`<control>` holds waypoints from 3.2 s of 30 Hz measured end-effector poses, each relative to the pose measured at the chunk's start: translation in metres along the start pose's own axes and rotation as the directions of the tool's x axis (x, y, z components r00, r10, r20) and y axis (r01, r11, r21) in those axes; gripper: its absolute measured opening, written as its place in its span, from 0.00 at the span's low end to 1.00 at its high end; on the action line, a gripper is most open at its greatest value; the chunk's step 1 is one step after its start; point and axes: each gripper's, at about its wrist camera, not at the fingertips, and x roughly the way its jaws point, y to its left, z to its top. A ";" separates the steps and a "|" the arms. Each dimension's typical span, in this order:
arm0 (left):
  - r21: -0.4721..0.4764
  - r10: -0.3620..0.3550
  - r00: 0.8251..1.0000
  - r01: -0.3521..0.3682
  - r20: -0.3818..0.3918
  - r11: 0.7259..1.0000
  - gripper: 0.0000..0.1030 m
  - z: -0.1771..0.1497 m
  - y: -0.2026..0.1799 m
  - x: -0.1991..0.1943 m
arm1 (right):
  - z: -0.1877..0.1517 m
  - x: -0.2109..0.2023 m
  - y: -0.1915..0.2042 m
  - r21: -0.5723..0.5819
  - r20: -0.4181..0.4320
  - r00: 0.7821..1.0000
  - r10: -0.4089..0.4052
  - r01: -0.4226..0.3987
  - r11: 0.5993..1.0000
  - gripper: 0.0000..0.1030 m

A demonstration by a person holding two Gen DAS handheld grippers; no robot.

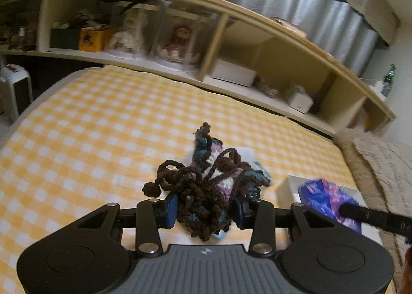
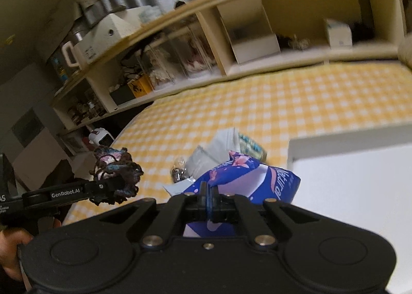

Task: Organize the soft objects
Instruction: 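Carry the yarn toy with the left tool while the right tool carries the tissue pack into the white box, then open both tools to release the toy and tissue pack, then withdraw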

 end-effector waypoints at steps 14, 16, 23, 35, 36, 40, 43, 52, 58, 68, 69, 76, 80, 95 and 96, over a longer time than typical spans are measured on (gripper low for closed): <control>0.154 -0.193 0.979 0.201 -0.066 0.967 0.41 -0.015 -0.091 0.006 | 0.018 -0.070 -0.050 -0.240 -0.016 0.988 -0.153 0.144 0.960 0.00; 0.191 -0.211 0.973 0.226 -0.092 0.955 0.42 -0.022 -0.107 0.010 | 0.017 -0.080 -0.064 -0.267 -0.025 0.983 -0.184 0.171 0.948 0.00; 0.281 -0.266 0.940 0.320 -0.214 0.905 0.42 -0.045 -0.151 0.040 | 0.008 -0.094 -0.116 -0.339 -0.092 0.962 -0.257 0.212 0.916 0.00; 0.342 -0.253 0.888 0.392 -0.384 0.854 0.42 -0.092 -0.201 0.101 | -0.030 -0.068 -0.187 -0.373 -0.235 0.915 -0.327 0.225 0.900 0.00; 0.358 -0.239 0.888 0.387 -0.394 0.850 0.42 -0.096 -0.202 0.105 | -0.034 -0.066 -0.190 -0.378 -0.249 0.910 -0.331 0.223 0.899 0.00; 0.401 -0.188 0.888 0.368 -0.420 0.839 0.42 -0.099 -0.201 0.115 | -0.036 -0.072 -0.207 -0.348 -0.267 0.905 -0.332 0.231 0.909 0.01; 0.424 -0.160 0.883 0.362 -0.441 0.830 0.42 -0.102 -0.195 0.119 | -0.034 -0.078 -0.221 -0.328 -0.279 0.895 -0.348 0.252 0.910 0.01; 0.481 -0.157 0.881 0.384 -0.447 0.788 0.52 -0.108 -0.200 0.116 | -0.030 -0.098 -0.235 -0.232 -0.243 0.899 -0.363 0.310 0.922 0.24; 0.445 -0.186 0.887 0.382 -0.423 0.810 0.53 -0.103 -0.193 0.104 | -0.035 -0.114 -0.224 -0.193 -0.204 0.899 -0.387 0.351 0.916 0.30; 0.439 -0.182 0.897 0.364 -0.402 0.822 0.61 -0.094 -0.193 0.087 | -0.060 -0.097 -0.240 -0.121 -0.243 0.866 -0.437 0.419 0.900 0.30; 0.440 -0.182 0.899 0.361 -0.398 0.822 0.61 -0.093 -0.192 0.085 | -0.062 -0.093 -0.241 -0.125 -0.246 0.862 -0.444 0.426 0.896 0.30; 0.425 -0.223 0.893 0.390 -0.390 0.817 0.39 -0.089 -0.196 0.080 | -0.061 -0.106 -0.234 -0.081 -0.217 0.878 -0.426 0.418 0.905 0.30; 0.463 -0.182 0.889 0.383 -0.421 0.799 0.35 -0.099 -0.209 0.093 | -0.056 -0.125 -0.231 -0.032 -0.181 0.894 -0.409 0.410 0.911 0.31; 0.445 -0.146 0.907 0.328 -0.395 0.833 0.62 -0.090 -0.204 0.083 | -0.055 -0.156 -0.211 0.010 -0.130 0.904 -0.407 0.411 0.911 0.44; 0.446 -0.145 0.911 0.322 -0.386 0.835 0.68 -0.089 -0.204 0.079 | -0.054 -0.157 -0.210 0.006 -0.124 0.905 -0.406 0.410 0.912 0.45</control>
